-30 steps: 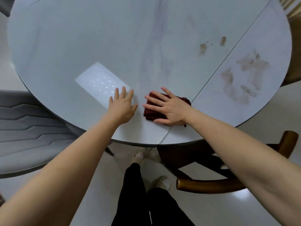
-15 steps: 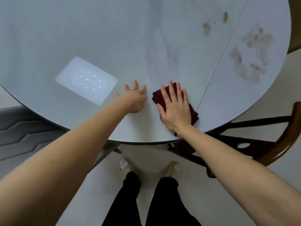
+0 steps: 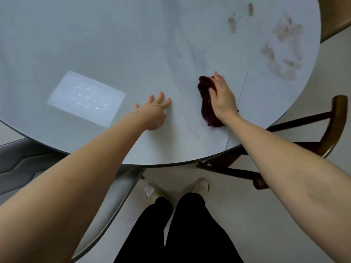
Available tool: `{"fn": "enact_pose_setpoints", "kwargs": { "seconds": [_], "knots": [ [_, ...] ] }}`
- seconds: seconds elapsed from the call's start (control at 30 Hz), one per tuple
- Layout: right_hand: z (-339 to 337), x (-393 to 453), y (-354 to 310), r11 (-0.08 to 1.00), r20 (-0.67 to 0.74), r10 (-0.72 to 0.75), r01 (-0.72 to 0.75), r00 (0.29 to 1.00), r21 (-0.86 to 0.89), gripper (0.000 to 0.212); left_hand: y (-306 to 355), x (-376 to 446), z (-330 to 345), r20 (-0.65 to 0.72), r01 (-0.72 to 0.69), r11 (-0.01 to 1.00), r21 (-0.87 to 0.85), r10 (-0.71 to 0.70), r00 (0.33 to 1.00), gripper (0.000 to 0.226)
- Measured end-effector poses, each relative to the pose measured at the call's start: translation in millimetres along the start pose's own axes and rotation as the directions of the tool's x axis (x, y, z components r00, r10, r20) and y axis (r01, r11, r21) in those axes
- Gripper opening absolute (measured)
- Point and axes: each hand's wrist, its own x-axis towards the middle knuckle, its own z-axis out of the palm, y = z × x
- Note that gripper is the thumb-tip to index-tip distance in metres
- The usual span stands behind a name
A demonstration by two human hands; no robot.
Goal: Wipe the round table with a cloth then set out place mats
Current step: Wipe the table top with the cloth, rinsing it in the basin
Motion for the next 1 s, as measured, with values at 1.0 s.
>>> {"fn": "enact_pose_setpoints", "kwargs": {
  "seconds": [1.0],
  "knots": [
    [-93,-23,26,-0.136,0.594,0.283,-0.581,0.753,0.802,0.034,93,2,-43,-0.110,0.035,0.630,-0.776,-0.189,0.976,0.045]
  ]
}}
